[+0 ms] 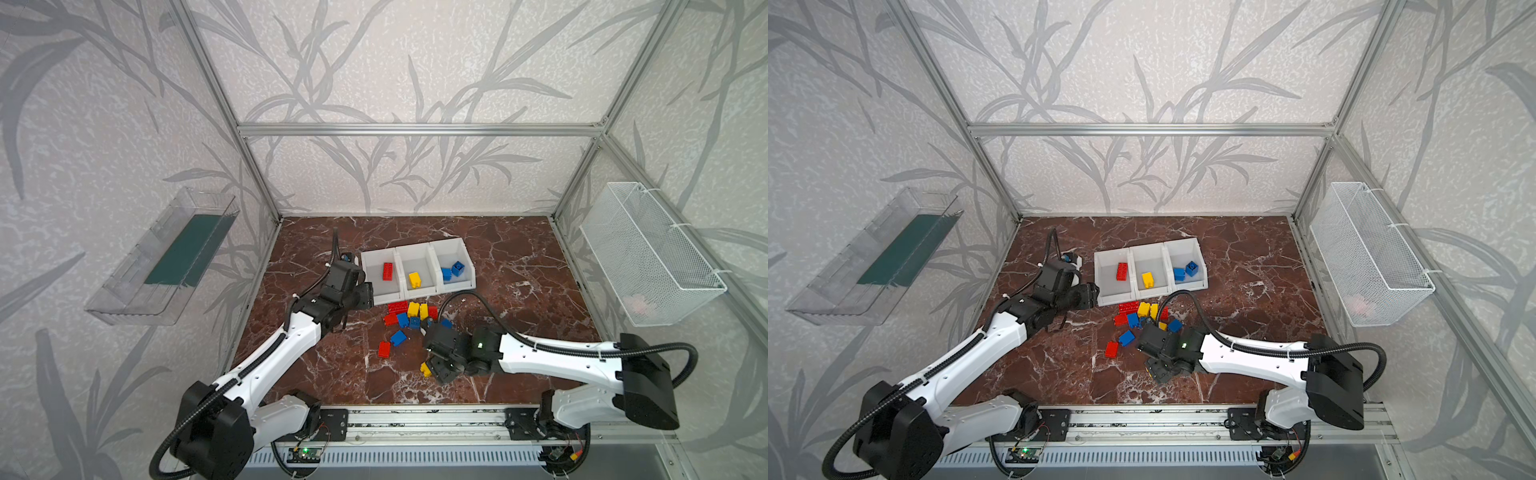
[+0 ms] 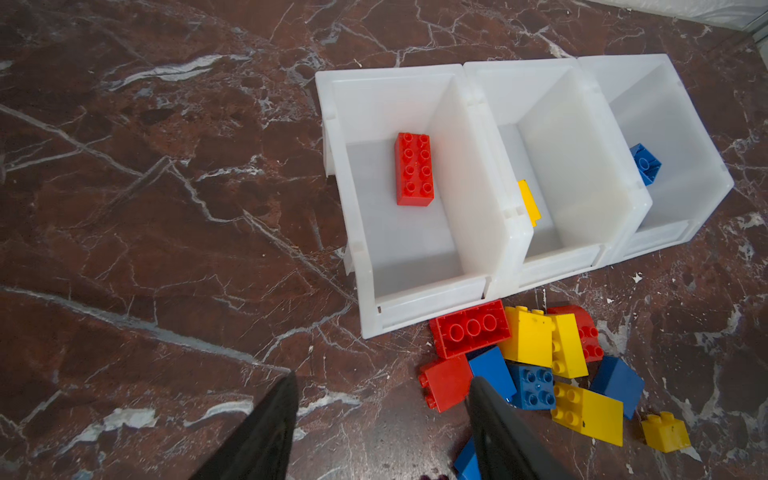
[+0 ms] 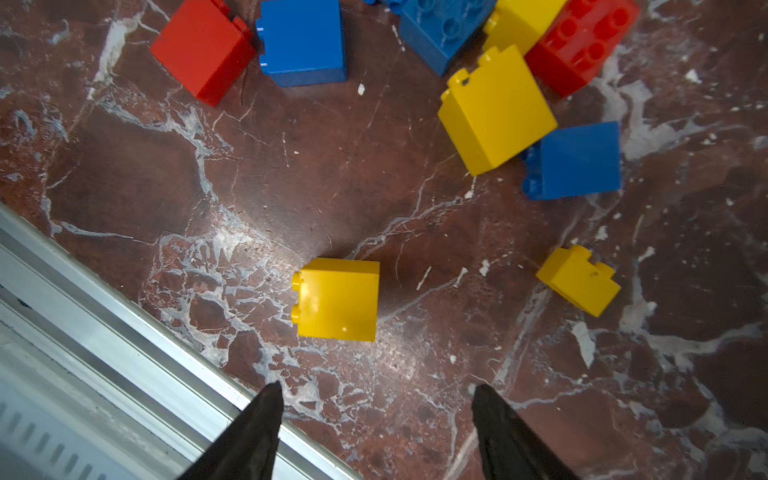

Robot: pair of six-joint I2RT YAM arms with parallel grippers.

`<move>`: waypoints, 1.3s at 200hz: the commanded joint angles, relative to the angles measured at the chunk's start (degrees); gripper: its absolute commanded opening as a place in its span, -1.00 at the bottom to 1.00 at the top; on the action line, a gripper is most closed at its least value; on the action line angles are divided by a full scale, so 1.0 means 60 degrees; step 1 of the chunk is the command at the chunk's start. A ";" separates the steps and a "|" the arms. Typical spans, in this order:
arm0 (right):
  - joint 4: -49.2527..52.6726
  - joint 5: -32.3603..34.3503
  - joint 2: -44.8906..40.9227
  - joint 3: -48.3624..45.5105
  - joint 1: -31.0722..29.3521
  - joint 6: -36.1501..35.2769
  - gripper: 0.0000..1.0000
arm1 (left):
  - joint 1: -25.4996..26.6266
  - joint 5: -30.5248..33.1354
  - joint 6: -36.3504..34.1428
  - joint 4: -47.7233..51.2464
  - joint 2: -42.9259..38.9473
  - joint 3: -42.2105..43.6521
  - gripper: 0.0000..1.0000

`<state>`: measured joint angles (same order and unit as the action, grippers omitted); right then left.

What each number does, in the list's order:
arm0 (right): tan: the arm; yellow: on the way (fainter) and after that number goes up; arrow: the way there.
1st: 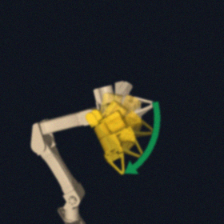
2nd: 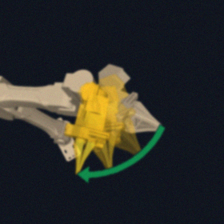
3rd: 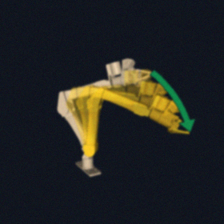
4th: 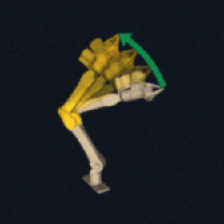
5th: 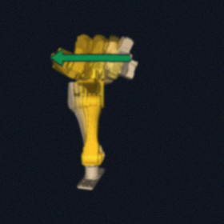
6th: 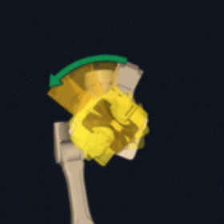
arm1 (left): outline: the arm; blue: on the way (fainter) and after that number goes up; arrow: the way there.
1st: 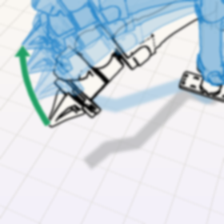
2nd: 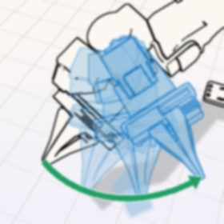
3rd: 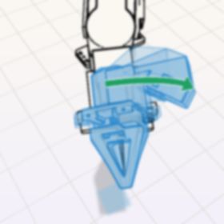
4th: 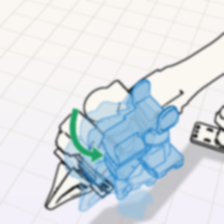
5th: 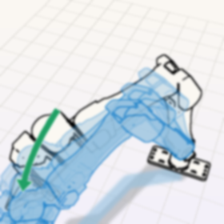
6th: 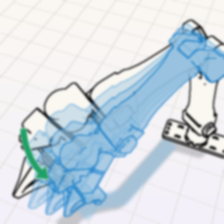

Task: Sort the legos into containers by color
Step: 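Grasp a yellow brick with the right gripper while the left arm draws back, then carry the yellow brick to the middle compartment and open the right gripper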

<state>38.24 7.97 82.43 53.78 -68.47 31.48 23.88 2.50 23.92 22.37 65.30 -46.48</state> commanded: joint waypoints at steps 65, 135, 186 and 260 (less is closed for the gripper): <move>-0.0540 -0.0302 0.1977 0.0897 -0.0157 0.0094 0.48 | -0.0042 0.0155 0.0407 0.0252 -0.0320 0.0146 0.36; -0.0551 -0.0252 0.2858 0.1024 -0.0149 0.0326 -0.03 | -0.0046 0.0050 0.0418 0.0256 -0.0398 0.0250 0.36; 0.0335 0.0547 0.2133 0.1778 0.0026 -0.0190 -0.25 | -0.0040 -0.0038 0.0565 0.0219 -0.0705 0.0506 0.36; 0.0038 0.0635 0.2855 0.5354 0.3428 -0.3330 -0.26 | -0.0047 -0.0474 0.0881 0.0120 -0.1123 0.0917 0.36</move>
<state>39.46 10.24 96.40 80.12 -53.19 18.83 23.86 0.86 27.55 22.59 59.66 -41.85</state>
